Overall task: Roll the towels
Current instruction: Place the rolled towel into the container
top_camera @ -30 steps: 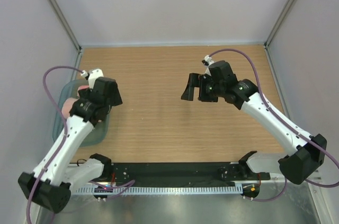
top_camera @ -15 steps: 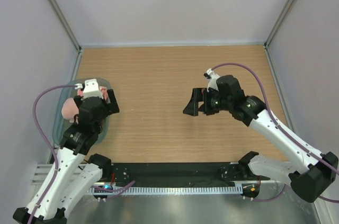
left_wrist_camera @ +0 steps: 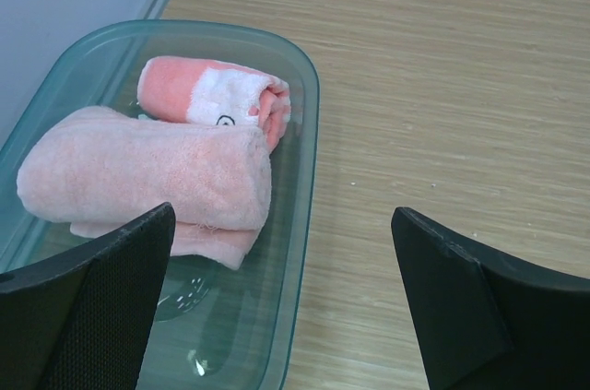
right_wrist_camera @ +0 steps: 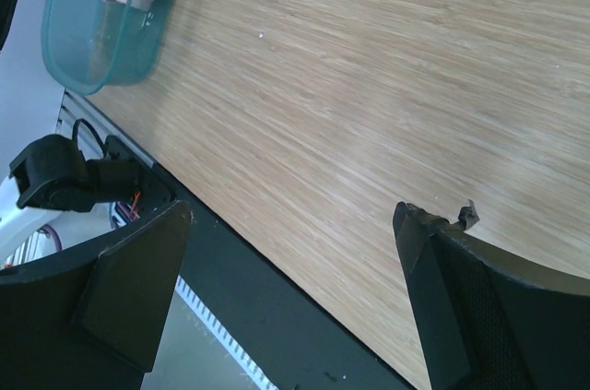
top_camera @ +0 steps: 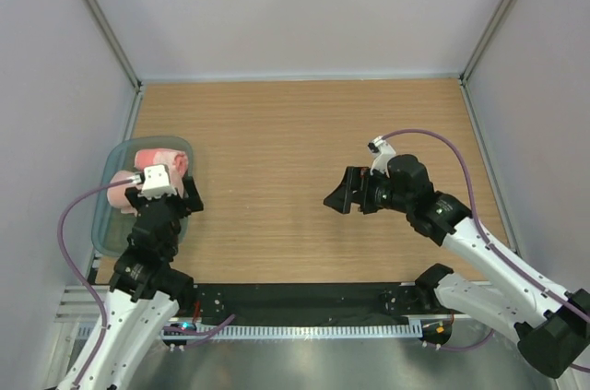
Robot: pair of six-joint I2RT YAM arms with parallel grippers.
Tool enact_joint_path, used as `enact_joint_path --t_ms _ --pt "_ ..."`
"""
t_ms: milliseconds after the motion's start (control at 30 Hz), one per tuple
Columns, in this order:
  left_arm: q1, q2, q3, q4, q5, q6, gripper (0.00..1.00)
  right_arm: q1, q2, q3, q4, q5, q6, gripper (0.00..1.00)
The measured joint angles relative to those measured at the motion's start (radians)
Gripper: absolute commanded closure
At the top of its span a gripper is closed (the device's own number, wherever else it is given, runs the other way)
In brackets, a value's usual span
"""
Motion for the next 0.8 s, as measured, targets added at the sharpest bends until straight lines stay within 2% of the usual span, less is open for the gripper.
enact_joint_path --t_ms 233,500,800 --pt "0.0 -0.092 -0.059 0.056 0.01 0.061 0.0 0.0 0.052 -0.062 0.103 0.039 0.035 0.0" --pt "0.0 -0.311 -0.199 0.172 0.144 0.169 0.0 0.0 0.052 -0.159 0.222 0.088 0.053 0.0" --pt "0.0 -0.317 -0.248 0.195 0.209 0.216 0.0 0.0 -0.001 -0.177 0.256 0.193 0.04 0.0"
